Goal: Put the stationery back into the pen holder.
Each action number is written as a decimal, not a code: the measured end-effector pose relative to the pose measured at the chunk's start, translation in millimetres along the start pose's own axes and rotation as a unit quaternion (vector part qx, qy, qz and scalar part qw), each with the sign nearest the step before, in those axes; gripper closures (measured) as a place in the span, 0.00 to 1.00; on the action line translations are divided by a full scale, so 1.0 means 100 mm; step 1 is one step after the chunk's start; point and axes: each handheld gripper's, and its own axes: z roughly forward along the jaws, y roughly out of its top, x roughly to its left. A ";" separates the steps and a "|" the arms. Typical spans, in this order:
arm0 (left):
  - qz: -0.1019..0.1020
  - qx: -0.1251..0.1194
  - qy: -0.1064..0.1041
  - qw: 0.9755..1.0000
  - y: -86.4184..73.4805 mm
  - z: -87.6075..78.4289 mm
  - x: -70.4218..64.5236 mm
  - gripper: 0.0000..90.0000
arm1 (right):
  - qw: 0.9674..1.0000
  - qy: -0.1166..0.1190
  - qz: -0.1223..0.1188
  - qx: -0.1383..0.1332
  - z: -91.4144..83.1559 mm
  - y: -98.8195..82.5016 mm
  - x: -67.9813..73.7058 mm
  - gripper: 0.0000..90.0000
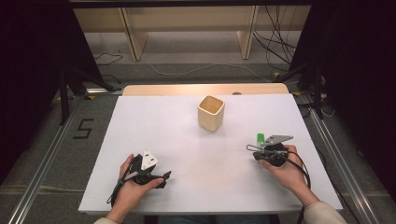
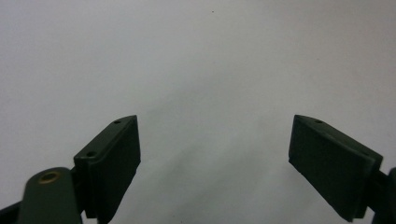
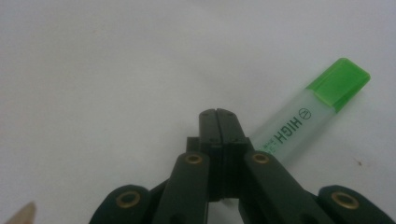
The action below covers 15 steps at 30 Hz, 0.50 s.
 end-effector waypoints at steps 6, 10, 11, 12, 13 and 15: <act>0.000 0.000 0.000 1.000 0.00 0.00 0.00 0.18 | 1.000 0.000 0.002 0.010 0.01 -0.01 0.00 1.00; 0.000 0.000 0.000 1.000 0.00 0.00 0.00 0.18 | 1.000 0.000 0.006 0.014 0.00 -0.01 0.01 1.00; 0.000 0.000 -0.001 1.000 0.00 0.00 0.00 0.18 | 1.000 0.000 0.006 0.014 0.00 -0.01 0.01 1.00; 0.000 0.000 -0.001 1.000 0.00 0.00 0.00 0.18 | 1.000 0.000 0.004 0.015 0.00 -0.01 0.01 1.00; 0.000 0.000 -0.001 1.000 0.00 0.00 0.00 0.18 | 1.000 0.001 0.005 0.015 0.00 -0.01 0.01 1.00; 0.000 0.000 -0.001 1.000 0.00 0.00 0.00 0.18 | 1.000 0.001 0.004 0.014 0.00 -0.01 0.01 1.00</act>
